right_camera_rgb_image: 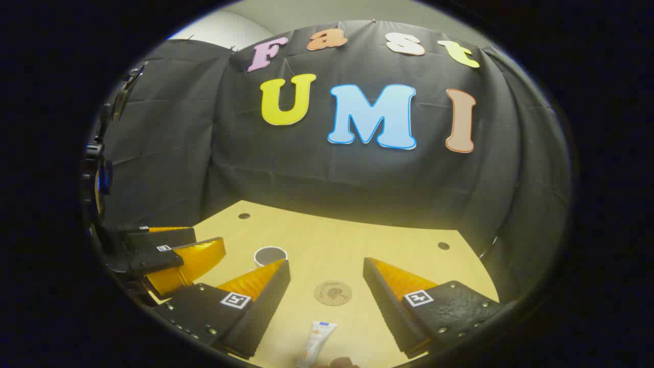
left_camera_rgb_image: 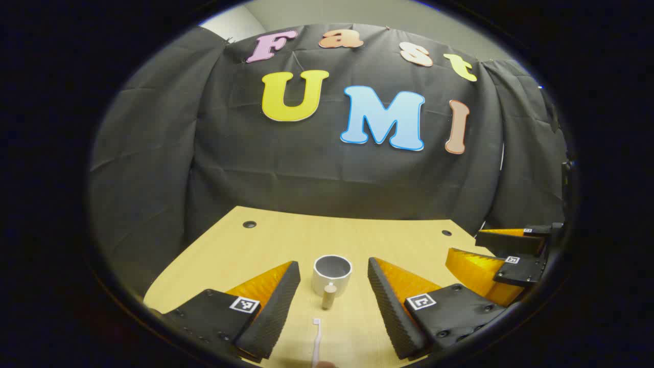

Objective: Put the toothbrush and toothpaste on the desktop into the cup, then pick up the cup and place it on the coaster on the desktop.

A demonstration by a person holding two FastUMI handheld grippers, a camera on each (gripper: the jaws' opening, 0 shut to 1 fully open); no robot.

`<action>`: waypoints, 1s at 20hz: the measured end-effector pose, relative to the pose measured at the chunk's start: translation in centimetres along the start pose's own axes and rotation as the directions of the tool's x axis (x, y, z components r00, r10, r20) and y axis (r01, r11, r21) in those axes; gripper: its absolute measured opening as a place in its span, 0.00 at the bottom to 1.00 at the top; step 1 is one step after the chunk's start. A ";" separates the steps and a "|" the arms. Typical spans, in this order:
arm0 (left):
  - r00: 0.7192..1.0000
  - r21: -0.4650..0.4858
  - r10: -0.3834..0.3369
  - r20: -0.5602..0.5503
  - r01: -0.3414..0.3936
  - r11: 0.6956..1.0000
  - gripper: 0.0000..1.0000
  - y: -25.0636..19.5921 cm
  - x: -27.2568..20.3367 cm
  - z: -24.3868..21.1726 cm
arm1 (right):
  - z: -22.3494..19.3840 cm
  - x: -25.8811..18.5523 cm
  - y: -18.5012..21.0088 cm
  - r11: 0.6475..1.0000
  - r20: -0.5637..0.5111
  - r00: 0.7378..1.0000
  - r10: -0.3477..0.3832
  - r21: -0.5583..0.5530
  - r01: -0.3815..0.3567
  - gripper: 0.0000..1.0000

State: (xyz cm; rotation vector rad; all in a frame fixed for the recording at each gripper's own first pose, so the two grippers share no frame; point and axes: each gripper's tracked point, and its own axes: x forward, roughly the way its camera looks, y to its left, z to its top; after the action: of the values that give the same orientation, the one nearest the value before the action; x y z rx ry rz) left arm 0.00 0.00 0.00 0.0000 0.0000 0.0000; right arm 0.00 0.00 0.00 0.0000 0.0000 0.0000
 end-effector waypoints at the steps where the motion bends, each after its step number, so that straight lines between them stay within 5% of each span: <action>1: 1.000 0.000 -0.001 -0.003 0.001 1.000 0.97 0.0 0.0 0.0 | 0.0 0.0 0.0 1.000 -0.003 1.000 0.000 -0.004 0.000 0.94; 2: 1.000 0.000 -0.002 -0.008 0.002 1.000 0.89 0.0 0.1 -0.1 | -0.2 0.0 0.1 1.000 -0.008 1.000 0.002 -0.008 -0.002 0.94; 12: 0.994 -0.012 -0.039 -0.103 0.038 0.999 0.89 -0.4 1.9 -2.8 | -1.8 0.5 0.4 1.000 -0.069 0.998 0.003 0.001 -0.003 0.94; 19: 0.964 0.008 -0.066 -0.257 0.071 0.997 0.89 -0.7 3.6 -7.1 | -6.5 1.2 0.8 0.999 -0.242 0.970 0.020 0.052 -0.007 0.94; 20: 0.956 0.015 -0.072 -0.286 0.079 0.997 0.97 -0.9 3.8 -8.0 | -7.3 1.3 0.9 0.998 -0.272 0.962 0.023 0.058 -0.007 0.94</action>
State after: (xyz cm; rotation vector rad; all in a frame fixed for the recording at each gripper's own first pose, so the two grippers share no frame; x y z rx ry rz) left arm 3.83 -0.94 -7.97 0.0261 0.2893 -0.0768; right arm 1.30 0.93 -7.33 0.0568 0.2758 0.0150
